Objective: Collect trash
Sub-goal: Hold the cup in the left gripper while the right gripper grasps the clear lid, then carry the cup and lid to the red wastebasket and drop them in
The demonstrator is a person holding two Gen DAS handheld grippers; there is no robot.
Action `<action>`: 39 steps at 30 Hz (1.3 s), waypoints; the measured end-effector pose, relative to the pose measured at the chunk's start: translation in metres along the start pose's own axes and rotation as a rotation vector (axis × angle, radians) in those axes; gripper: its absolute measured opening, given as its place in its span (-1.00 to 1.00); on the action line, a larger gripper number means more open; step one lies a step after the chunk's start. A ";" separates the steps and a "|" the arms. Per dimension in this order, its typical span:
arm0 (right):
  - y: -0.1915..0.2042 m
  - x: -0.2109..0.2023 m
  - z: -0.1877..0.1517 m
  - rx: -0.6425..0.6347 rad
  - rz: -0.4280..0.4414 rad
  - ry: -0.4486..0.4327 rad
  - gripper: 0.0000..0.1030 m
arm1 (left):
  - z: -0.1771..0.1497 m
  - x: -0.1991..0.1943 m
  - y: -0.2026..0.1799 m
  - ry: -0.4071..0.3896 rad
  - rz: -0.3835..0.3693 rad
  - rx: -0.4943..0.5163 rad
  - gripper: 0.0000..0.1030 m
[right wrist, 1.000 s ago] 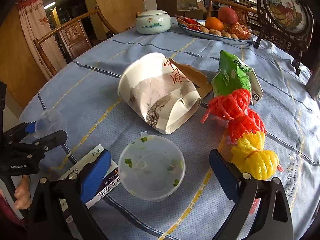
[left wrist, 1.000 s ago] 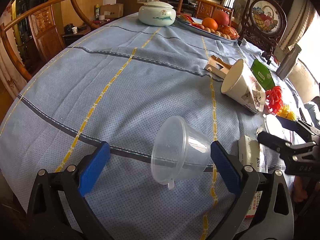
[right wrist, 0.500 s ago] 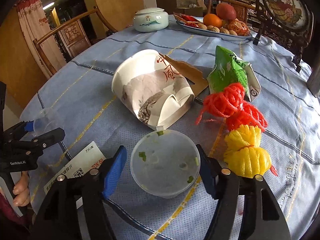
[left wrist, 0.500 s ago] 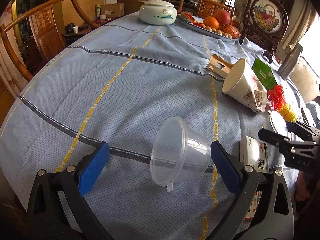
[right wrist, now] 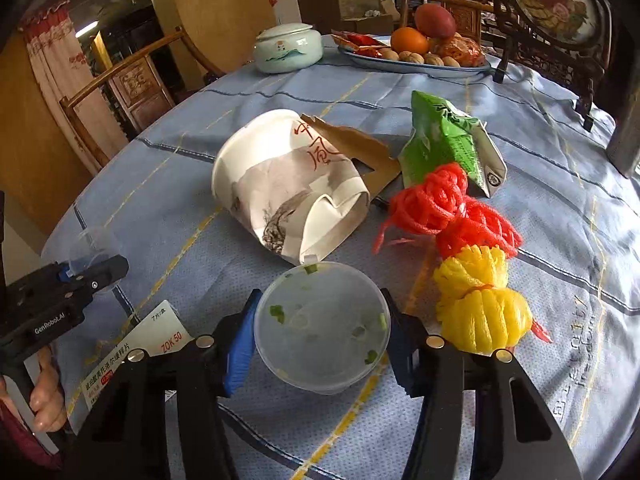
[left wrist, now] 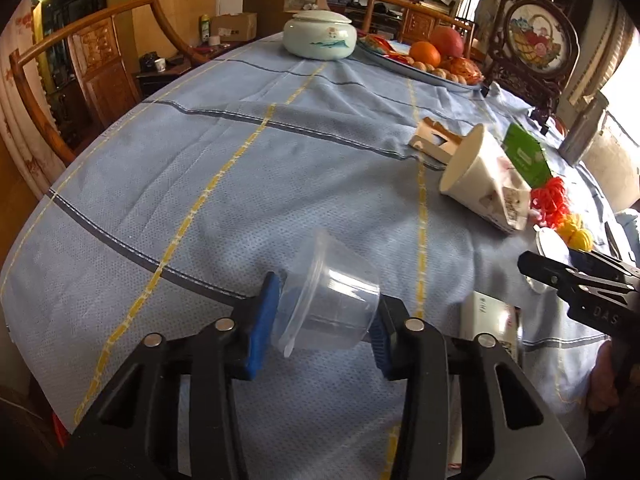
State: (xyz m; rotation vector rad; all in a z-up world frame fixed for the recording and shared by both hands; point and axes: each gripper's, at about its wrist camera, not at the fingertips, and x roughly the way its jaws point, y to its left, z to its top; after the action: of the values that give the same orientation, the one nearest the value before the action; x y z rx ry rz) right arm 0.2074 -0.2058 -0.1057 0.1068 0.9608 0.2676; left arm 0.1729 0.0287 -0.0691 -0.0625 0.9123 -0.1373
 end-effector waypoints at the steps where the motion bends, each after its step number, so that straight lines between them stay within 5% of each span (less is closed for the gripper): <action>1: 0.001 -0.002 0.000 -0.002 -0.002 -0.013 0.10 | 0.000 -0.003 0.000 -0.006 -0.013 -0.002 -0.30; 9: 0.018 -0.024 -0.002 -0.078 -0.016 -0.117 0.10 | -0.003 -0.035 -0.002 -0.070 -0.003 -0.003 -0.40; 23: 0.022 -0.061 -0.010 -0.041 0.091 -0.230 0.10 | -0.029 -0.103 0.005 -0.183 0.091 -0.024 -0.40; 39: 0.122 -0.087 -0.013 -0.183 0.208 -0.271 0.09 | -0.083 -0.143 0.097 -0.203 0.161 -0.206 -0.40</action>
State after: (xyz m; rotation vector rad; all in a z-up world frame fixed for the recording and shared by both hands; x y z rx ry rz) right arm 0.1273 -0.1128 -0.0186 0.0727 0.6521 0.5183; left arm 0.0298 0.1461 -0.0186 -0.1905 0.7224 0.1118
